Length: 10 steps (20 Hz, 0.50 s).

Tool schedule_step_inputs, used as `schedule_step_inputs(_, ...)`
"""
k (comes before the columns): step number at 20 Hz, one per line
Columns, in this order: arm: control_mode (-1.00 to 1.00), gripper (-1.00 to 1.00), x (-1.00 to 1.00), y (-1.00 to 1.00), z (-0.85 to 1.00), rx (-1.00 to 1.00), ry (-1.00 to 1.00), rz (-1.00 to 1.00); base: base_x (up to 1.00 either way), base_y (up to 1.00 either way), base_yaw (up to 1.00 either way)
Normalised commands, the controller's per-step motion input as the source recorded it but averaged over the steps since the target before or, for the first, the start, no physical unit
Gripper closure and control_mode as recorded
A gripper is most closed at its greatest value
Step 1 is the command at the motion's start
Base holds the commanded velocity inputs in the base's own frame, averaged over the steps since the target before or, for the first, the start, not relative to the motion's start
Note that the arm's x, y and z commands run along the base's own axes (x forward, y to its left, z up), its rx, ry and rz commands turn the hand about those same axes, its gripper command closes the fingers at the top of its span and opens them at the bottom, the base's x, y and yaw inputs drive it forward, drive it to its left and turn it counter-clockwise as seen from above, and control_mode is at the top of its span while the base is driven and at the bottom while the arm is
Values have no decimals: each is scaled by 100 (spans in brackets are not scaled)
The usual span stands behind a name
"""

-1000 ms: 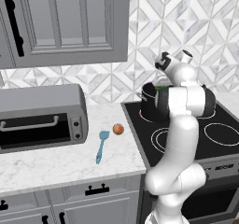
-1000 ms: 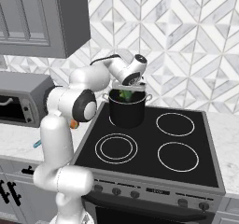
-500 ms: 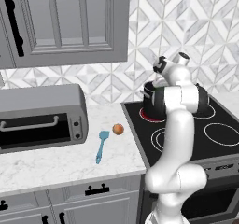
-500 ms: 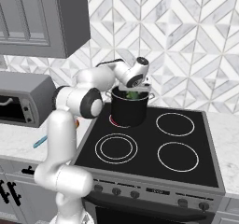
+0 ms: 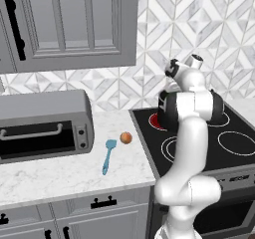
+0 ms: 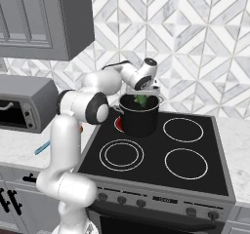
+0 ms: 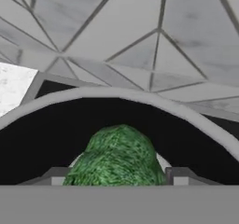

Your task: Put the broccoli and onion in the pot. Retrieve the spatula and lightly stir the vegetables in the pot.

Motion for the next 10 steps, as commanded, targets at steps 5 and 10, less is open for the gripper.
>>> schedule_step_inputs(5,-100,-100,-63,1,17,0,-11,0,0,0,0)
schedule_step_inputs(10,-100,-100,-90,20,80,0,-27,0,0,0,0)
